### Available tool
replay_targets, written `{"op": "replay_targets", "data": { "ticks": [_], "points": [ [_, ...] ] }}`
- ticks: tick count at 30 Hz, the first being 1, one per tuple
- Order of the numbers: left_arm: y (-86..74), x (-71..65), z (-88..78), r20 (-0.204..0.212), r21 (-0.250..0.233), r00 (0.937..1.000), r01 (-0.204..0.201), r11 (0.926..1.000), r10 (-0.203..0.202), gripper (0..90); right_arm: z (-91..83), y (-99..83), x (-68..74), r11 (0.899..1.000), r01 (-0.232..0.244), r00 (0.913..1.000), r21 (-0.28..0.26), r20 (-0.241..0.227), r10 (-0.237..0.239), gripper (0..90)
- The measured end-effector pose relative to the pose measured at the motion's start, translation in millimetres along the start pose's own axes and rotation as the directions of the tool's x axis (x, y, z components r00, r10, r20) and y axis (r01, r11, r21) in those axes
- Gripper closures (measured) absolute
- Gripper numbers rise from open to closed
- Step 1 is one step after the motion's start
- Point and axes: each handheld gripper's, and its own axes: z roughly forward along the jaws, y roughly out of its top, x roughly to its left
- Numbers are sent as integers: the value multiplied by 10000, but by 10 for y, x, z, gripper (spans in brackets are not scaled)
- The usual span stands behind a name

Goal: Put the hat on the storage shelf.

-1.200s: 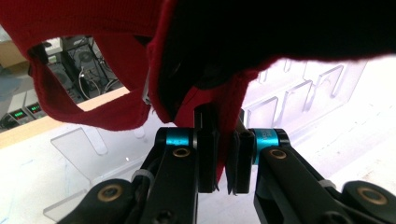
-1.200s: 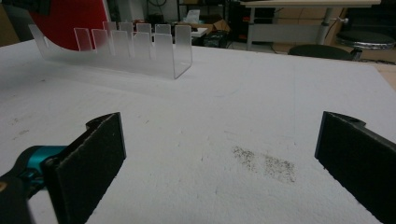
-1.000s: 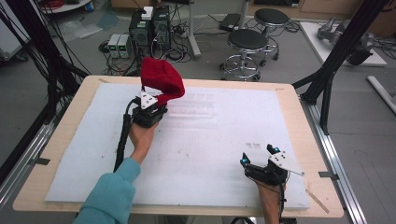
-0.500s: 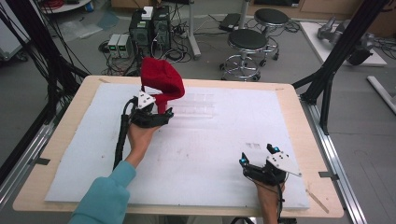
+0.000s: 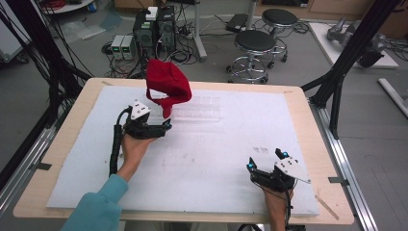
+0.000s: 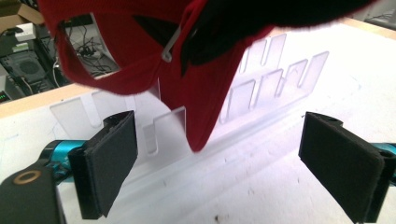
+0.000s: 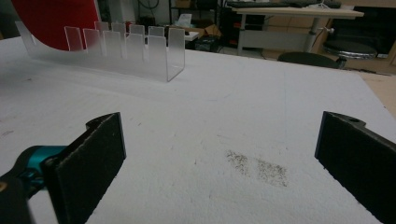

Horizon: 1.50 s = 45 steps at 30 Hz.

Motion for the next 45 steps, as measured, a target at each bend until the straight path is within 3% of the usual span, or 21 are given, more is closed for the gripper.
{"op": "replay_targets", "data": {
  "ticks": [6, 12, 15, 19, 27, 30, 32, 34, 43, 45],
  "points": [
    [-86, 74, -173, 743, 357, 9971, -197, 9992, 170, 114, -13, -6, -16, 9998, -95, 10000, -179, -20, 95, 6],
    [-242, 169, -427, 1224, -43, 9917, -388, 9992, 390, 114, -21, -10, -8, 9995, -113, 9999, -280, 44, 114, 6],
    [-342, 226, -583, 1351, -546, 9894, -458, 9975, 528, 117, -28, -10, -6, 9995, -168, 9999, -254, 30, 169, 6],
    [-541, 267, -812, 1341, -1460, 9850, -890, 9853, 1089, 118, -32, -14, -13, 9991, -186, 9998, -368, 19, 187, 6],
    [-894, 357, -1127, 1404, -2639, 9798, -1018, 9592, 1426, 123, -35, -14, -14, 9991, -125, 9999, -403, 19, 126, 6],
    [-1024, 379, -1175, 1419, -2679, 9786, -1068, 9575, 1489, 123, -41, -16, -13, 9990, -173, 9999, -407, -9, 173, 6],
    [-1101, 405, -1190, 1350, -2636, 9825, -894, 9605, 1285, 122, -42, -17, -12, 9989, -190, 9998, -424, 5, 191, 6],
    [-1160, 429, -1208, 1279, -2842, 9861, -662, 9565, 1062, 122, -42, -17, -13, 9989, -181, 9998, -426, 2, 181, 6],
    [-1197, 433, -1271, 1082, -3169, 9887, -645, 9463, 1036, 124, -49, -20, -14, 9984, -219, 9997, -528, 53, 222, 6],
    [-1203, 441, -1285, 1066, -3136, 9891, -638, 9474, 1019, 124, -49, -21, -15, 9984, -224, 9997, -528, 49, 227, 6]
  ]
}}
